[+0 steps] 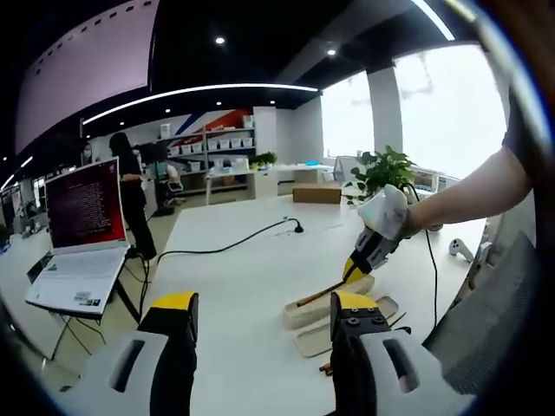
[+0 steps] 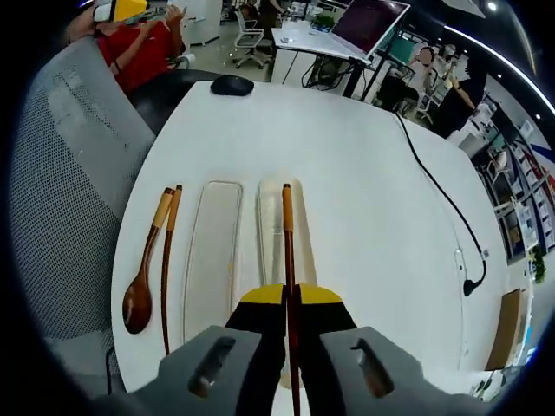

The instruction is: Arrange the utensils inside the cutlery case until each visible utensil rests in its matching compartment.

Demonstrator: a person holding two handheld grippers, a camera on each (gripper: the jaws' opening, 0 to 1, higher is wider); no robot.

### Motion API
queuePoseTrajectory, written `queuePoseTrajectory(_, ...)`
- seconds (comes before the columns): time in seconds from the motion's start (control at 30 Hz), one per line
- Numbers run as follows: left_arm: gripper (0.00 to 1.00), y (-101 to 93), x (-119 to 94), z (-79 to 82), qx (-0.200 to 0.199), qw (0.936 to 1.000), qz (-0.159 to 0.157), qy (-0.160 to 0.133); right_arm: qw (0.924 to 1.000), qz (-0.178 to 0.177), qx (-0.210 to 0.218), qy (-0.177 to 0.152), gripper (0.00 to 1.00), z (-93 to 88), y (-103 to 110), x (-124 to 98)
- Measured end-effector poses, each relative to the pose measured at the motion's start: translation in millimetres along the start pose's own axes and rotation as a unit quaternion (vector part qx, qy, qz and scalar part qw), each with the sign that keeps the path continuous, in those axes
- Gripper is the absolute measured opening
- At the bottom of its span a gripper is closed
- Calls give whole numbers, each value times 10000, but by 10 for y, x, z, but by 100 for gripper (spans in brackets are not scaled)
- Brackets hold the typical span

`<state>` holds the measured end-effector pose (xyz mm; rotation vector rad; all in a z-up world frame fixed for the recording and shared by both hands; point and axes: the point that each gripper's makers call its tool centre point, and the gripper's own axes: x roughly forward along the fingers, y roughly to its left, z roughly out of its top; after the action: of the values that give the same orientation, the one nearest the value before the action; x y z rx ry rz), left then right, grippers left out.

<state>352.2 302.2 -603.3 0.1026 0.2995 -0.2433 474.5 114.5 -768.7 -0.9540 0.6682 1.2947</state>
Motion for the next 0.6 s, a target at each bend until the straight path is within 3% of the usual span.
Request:
queuePoseTrajectory(0.1,53,-31,-8,17,-26,9999,-98,-25,9999,21,-127,88,0,-23,3,46)
queuePoseTrajectory(0.6,53,-11,-14,38,-39,9999,-66,-84,9992,228,-245,216,0,-7,-9,275)
